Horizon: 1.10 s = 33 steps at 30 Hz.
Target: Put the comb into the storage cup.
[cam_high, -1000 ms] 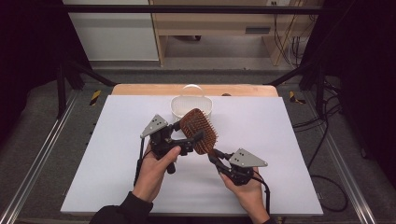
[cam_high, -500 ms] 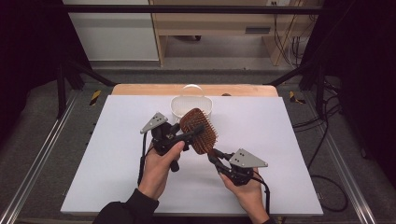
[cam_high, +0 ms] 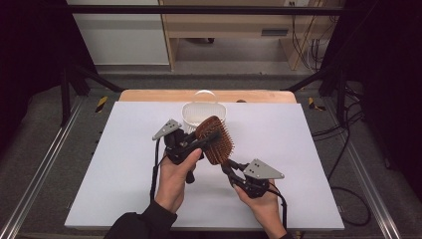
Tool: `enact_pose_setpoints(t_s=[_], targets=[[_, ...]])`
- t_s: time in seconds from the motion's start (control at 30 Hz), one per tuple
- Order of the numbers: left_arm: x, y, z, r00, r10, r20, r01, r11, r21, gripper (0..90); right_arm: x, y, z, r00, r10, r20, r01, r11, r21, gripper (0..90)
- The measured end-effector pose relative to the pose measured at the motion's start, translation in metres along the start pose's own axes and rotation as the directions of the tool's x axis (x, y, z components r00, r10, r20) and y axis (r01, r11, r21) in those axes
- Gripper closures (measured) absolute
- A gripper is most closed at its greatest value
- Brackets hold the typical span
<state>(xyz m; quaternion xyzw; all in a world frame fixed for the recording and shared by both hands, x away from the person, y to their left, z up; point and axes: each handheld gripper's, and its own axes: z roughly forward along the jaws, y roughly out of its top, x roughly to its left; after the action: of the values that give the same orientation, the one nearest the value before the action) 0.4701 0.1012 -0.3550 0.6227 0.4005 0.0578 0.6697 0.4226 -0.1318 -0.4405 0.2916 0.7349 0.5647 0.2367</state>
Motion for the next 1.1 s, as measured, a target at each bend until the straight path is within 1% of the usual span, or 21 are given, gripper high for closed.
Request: enact_pose_setpoints(t_s=[0.17, 0.2, 0.23, 0.27, 0.3, 0.33, 0.4, 0.47, 0.53, 0.57, 0.6, 0.63, 0.67, 0.7, 0.73, 0.8, 0.87, 0.9, 0.93, 1.03, 1.1], targets=[[-0.004, 0.001, 0.001, 0.9999, 0.01, 0.005, -0.01, 0.9999, -0.007, 51.5, -0.001, 0.0, 0.0, 1.0, 0.008, -0.005, -0.008, 1.0, -0.011, 71.9], [-0.004, 0.001, 0.002, 0.9999, 0.015, 0.008, -0.015, 0.9999, -0.007, 51.6, -0.001, 0.0, 0.0, 0.9999, 0.01, -0.005, -0.01, 1.0, -0.013, 71.0], [-0.006, 0.002, 0.002, 0.9996, 0.026, 0.006, -0.026, 0.9995, -0.015, 51.7, -0.002, 0.0, 0.0, 0.9999, 0.015, -0.005, -0.015, 1.0, -0.015, 67.6], [-0.006, 0.002, 0.002, 0.9996, 0.026, 0.006, -0.026, 0.9995, -0.015, 51.7, -0.002, 0.0, 0.0, 0.9998, 0.021, -0.003, -0.021, 1.0, -0.017, 67.6], [-0.006, 0.004, 0.001, 0.9995, 0.03, 0.004, -0.03, 0.9993, -0.02, 51.7, -0.003, 0.0, 0.0, 0.9997, 0.025, 0.004, -0.025, 1.0, -0.019, 57.8], [-0.006, 0.005, 0.001, 0.9996, 0.027, 0.0, -0.027, 0.9992, -0.03, 51.7, -0.003, 0.0, 0.0, 0.9997, 0.025, 0.004, -0.025, 1.0, -0.019, 57.8], [-0.005, 0.008, -0.001, 0.9997, 0.023, -0.007, -0.024, 0.9987, -0.046, 51.6, -0.005, -0.001, -0.001, 0.9991, 0.041, 0.006, -0.041, 0.999, -0.025, 50.5], [-0.005, 0.012, -0.003, 0.9993, 0.031, -0.019, -0.032, 0.9978, -0.059, 51.6, -0.007, -0.001, -0.004, 0.9985, 0.051, 0.019, -0.05, 0.998, -0.033, 44.6], [-0.005, 0.016, -0.005, 0.9983, 0.048, -0.032, -0.05, 0.9966, -0.066, 51.5, -0.01, -0.001, -0.008, 0.9971, 0.07, 0.029, -0.068, 0.997, -0.048, 37.8], [-0.004, 0.018, -0.007, 0.998, 0.052, -0.035, -0.055, 0.9959, -0.072, 51.5, -0.014, -0.002, -0.012, 0.9963, 0.078, 0.036, -0.076, 0.995, -0.062, 34.8], [-0.004, 0.02, -0.008, 0.9979, 0.052, -0.039, -0.055, 0.9954, -0.079, 51.5, -0.014, -0.002, -0.012, 0.9963, 0.078, 0.036, -0.076, 0.995, -0.062, 32.7], [-0.004, 0.024, -0.011, 0.9978, 0.05, -0.045, -0.054, 0.9943, -0.092, 51.4, -0.019, -0.004, -0.016, 0.9953, 0.086, 0.045, -0.082, 0.993, -0.084, 27.5], [-0.004, 0.024, -0.011, 0.9978, 0.05, -0.045, -0.054, 0.9943, -0.092, 51.4, -0.022, -0.006, -0.018, 0.9947, 0.092, 0.047, -0.087, 0.992, -0.095, 27.1], [-0.004, 0.026, -0.012, 0.9976, 0.051, -0.047, -0.055, 0.9935, -0.099, 51.3, -0.025, -0.007, -0.021, 0.9939, 0.093, 0.059, -0.086, 0.991, -0.107, 26.5], [-0.005, 0.027, -0.013, 0.9976, 0.05, -0.048, -0.055, 0.9926, -0.108, 51.3, -0.025, -0.007, -0.021, 0.9939, 0.093, 0.059, -0.086, 0.991, -0.107, 26.5], [-0.006, 0.031, -0.015, 0.9973, 0.051, -0.053, -0.057, 0.9911, -0.12, 51.3, -0.03, -0.011, -0.026, 0.9903, 0.077, 0.115, -0.064, 0.991, -0.115, 25.4], [-0.007, 0.035, -0.016, 0.9966, 0.057, -0.058, -0.064, 0.9894, -0.13, 51.3, -0.035, -0.015, -0.031, 0.9869, 0.07, 0.146, -0.055, 0.993, -0.104, 21.3], [-0.008, 0.036, -0.017, 0.9963, 0.061, -0.06, -0.068, 0.9887, -0.134, 51.3, -0.041, -0.018, -0.036, 0.9843, 0.075, 0.16, -0.06, 0.994, -0.096, 18.1], [-0.009, 0.038, -0.018, 0.9962, 0.061, -0.063, -0.069, 0.9878, -0.139, 51.3, -0.041, -0.018, -0.036, 0.9843, 0.075, 0.16, -0.06, 0.994, -0.096, 18.1], [-0.01, 0.044, -0.018, 0.9956, 0.067, -0.066, -0.077, 0.9849, -0.155, 51.2, -0.048, -0.022, -0.044, 0.9822, 0.1, 0.159, -0.087, 0.993, -0.086, 11.9], [-0.011, 0.048, -0.017, 0.9948, 0.077, -0.067, -0.087, 0.9836, -0.158, 51.1, -0.05, -0.025, -0.047, 0.9819, 0.113, 0.152, -0.101, 0.991, -0.087, 8.4]])
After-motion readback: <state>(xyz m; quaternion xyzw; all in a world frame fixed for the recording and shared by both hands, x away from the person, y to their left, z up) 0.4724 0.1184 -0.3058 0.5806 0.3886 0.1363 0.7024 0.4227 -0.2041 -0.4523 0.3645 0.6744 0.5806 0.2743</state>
